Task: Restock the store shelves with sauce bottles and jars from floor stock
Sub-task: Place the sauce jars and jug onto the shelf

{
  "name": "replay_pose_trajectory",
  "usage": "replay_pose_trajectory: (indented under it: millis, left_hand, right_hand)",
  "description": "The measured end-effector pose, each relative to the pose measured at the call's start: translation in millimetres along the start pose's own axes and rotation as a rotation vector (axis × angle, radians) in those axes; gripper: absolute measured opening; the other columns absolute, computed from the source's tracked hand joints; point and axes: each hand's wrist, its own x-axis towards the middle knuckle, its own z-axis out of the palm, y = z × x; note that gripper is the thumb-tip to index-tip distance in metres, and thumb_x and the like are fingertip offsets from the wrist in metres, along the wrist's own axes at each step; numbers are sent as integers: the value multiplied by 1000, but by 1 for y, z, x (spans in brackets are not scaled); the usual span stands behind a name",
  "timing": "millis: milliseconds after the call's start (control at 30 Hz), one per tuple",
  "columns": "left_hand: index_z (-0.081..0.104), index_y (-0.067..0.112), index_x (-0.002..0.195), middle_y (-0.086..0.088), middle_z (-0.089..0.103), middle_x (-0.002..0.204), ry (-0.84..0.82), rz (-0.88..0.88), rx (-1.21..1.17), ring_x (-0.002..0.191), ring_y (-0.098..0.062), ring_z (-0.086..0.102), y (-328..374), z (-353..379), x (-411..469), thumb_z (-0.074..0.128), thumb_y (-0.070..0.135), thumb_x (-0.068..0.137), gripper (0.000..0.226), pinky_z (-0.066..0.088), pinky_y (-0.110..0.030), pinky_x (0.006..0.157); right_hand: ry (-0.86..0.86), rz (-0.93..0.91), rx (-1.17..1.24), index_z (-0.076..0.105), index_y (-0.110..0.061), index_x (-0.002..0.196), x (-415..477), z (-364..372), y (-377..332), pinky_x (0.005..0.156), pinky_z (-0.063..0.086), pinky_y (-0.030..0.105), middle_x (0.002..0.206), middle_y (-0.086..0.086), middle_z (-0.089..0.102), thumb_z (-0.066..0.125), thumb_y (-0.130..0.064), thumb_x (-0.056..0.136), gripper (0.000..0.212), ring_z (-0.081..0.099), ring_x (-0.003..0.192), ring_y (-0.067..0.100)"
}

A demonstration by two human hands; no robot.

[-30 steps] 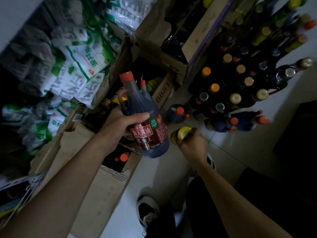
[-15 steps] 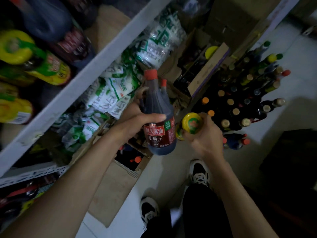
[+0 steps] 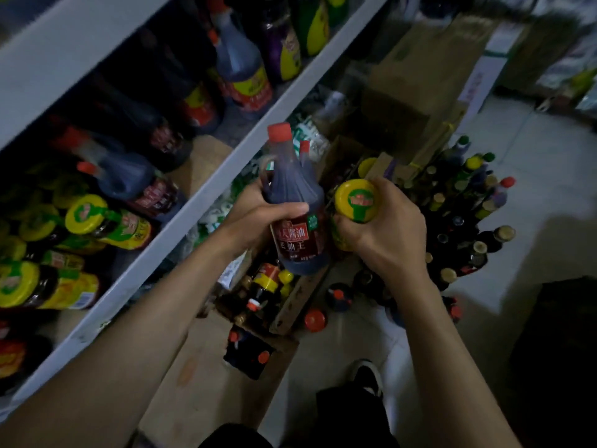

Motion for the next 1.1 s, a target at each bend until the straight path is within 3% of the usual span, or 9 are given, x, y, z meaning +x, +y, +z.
replay_pose_trajectory:
  millis: [167, 367, 533, 700, 767, 867, 967, 1100]
  left_hand:
    - [59, 10, 123, -2, 73, 108, -36, 56, 6, 97, -16, 70, -22, 24, 11, 77, 18, 69, 57, 54, -23, 75]
    - [60, 8, 121, 0, 75, 99, 3, 86, -34, 89, -15, 72, -75, 32, 6, 84, 25, 60, 67, 53, -18, 67]
    - [70, 21, 97, 5, 76, 82, 43, 142, -45, 72, -8, 72, -100, 9, -9, 79, 25, 64, 35, 50, -15, 55]
    - [72, 29, 92, 4, 76, 85, 98, 216, -3, 74, -9, 72, -109, -27, -27, 80, 42, 60, 35, 51, -16, 57]
    - [74, 33, 87, 4, 75, 83, 119, 192, -9, 72, -11, 71, -112, -43, -37, 78, 49, 55, 36, 52, -22, 57]
    - [77, 31, 78, 2, 73, 80, 131, 125, -105, 70, -14, 68, -115, -70, -54, 79, 50, 50, 34, 51, -28, 63]
    - [77, 27, 76, -2, 71, 82, 182, 85, -141, 75, -19, 65, -116, -95, -70, 79, 52, 48, 37, 47, -38, 74]
    - [77, 30, 76, 0, 74, 78, 266, 144, -127, 71, -17, 68, -115, -121, -96, 79, 50, 48, 34, 50, -32, 69]
  right_hand:
    - [25, -48, -87, 55, -18, 134, 14, -15, 32, 86, 53, 45, 116, 9, 69, 74, -55, 69, 77, 64, 106, 32]
    - [-27, -17, -15, 63, -23, 124, 11, -6, 56, 86, 55, 46, 113, 4, 70, 75, -60, 65, 70, 64, 104, 23]
    - [-81, -32, 86, 65, -20, 121, 6, 20, 51, 87, 55, 46, 113, 3, 68, 77, -57, 67, 67, 64, 102, 22]
    - [-101, -86, 281, 63, -37, 84, -5, 48, 35, 82, 58, 39, 95, -10, 68, 81, -45, 69, 25, 67, 85, 8]
    - [-106, -105, 358, 65, -38, 89, -11, 61, 24, 81, 59, 38, 95, -8, 70, 81, -42, 69, 27, 69, 83, 8]
    - [-91, -106, 473, 64, -27, 109, -20, 84, 2, 80, 59, 39, 103, -3, 69, 82, -39, 69, 46, 70, 89, 14]
    - [-102, -103, 554, 59, -27, 108, -26, 109, -16, 72, 57, 35, 100, -3, 69, 82, -37, 69, 46, 71, 84, 15]
    - [-139, -109, 645, 57, -26, 106, -34, 138, -42, 64, 55, 26, 94, -5, 68, 84, -32, 69, 46, 71, 77, 8]
